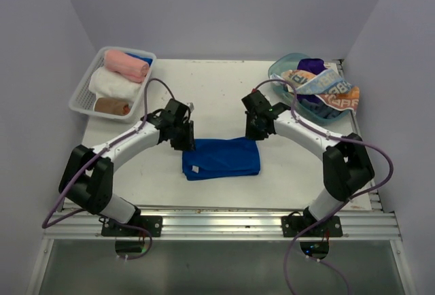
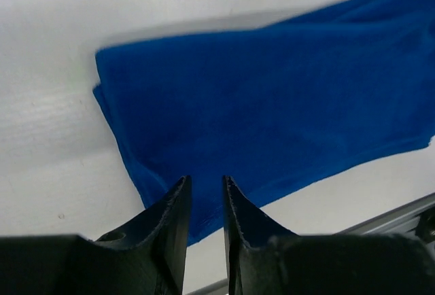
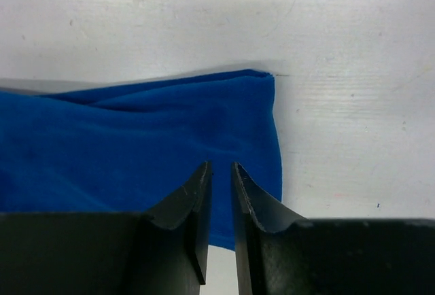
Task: Roll the towels
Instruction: Fold the towel
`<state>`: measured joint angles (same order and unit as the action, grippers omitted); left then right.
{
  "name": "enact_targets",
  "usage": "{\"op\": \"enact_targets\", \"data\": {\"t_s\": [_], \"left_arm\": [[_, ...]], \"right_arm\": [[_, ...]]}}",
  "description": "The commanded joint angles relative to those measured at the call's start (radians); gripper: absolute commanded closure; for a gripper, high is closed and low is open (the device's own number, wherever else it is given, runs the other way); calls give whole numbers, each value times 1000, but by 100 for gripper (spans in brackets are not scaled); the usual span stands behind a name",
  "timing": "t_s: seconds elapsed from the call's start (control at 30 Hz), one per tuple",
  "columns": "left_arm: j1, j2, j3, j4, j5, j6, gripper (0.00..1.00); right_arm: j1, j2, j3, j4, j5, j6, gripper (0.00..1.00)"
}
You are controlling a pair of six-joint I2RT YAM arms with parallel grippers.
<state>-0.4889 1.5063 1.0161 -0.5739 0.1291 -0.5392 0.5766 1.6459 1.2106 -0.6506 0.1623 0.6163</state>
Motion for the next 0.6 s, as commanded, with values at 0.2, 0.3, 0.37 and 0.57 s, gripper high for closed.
{"op": "enact_targets", "data": {"t_s": [0.2,0.3,0.37,0.57], "left_arm": [[-16,-32,-224,9,96,-2,72],[-16,0,-223,-3,79,-7,73],[-16,3,-215,-10,78,-2,74],[-16,-52,-153,-75,58,18,73]], "right_arm": [[112,-8,-135,31,-63,56,88],[131,3,-200,40,-64,88,91],[135,-15,-221,23,-49,105,94],[143,-158,-241,-10,22,119,92]]}}
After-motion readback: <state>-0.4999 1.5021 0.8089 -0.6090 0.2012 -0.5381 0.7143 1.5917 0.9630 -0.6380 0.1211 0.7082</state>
